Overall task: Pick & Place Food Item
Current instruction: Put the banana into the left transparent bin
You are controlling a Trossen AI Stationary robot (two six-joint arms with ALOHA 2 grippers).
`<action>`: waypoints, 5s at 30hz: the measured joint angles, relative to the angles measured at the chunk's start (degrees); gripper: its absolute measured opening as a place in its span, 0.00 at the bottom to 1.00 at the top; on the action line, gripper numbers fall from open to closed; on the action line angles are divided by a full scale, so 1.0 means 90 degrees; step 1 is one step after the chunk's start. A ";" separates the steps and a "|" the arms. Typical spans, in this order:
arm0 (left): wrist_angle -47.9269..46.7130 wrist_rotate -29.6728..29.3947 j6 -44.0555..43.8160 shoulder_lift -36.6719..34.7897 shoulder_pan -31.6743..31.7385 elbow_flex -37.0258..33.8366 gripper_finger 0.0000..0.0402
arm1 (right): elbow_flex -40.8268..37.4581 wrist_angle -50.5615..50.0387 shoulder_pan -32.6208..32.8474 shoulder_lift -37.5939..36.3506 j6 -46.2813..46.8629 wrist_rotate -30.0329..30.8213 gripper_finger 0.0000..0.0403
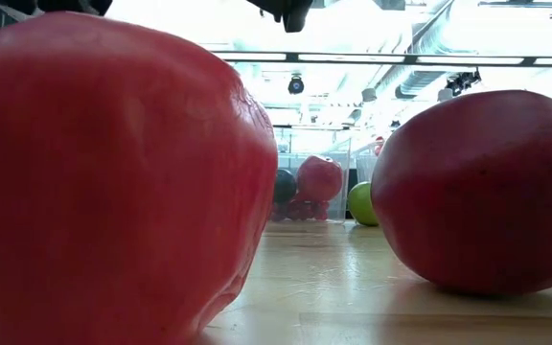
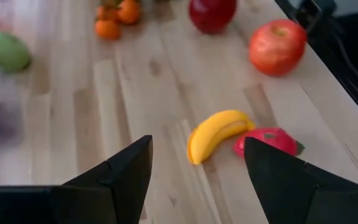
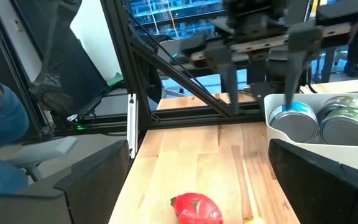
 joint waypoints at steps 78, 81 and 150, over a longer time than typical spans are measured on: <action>0.2115 0.2168 0.3443 0.3860 0.1227 -0.0015 0.61 | 0.0000 -0.0329 -0.0027 0.0000 0.0022 -0.0002 0.93; 0.2242 0.2346 0.3550 0.3947 0.1259 -0.0012 0.61 | 0.0000 -0.0362 -0.0027 0.0000 0.0022 -0.0002 0.93; 0.6369 0.3445 0.0410 0.3222 0.6951 0.0571 0.39 | 0.0000 0.1392 0.1257 -0.0005 -0.4574 0.3072 0.93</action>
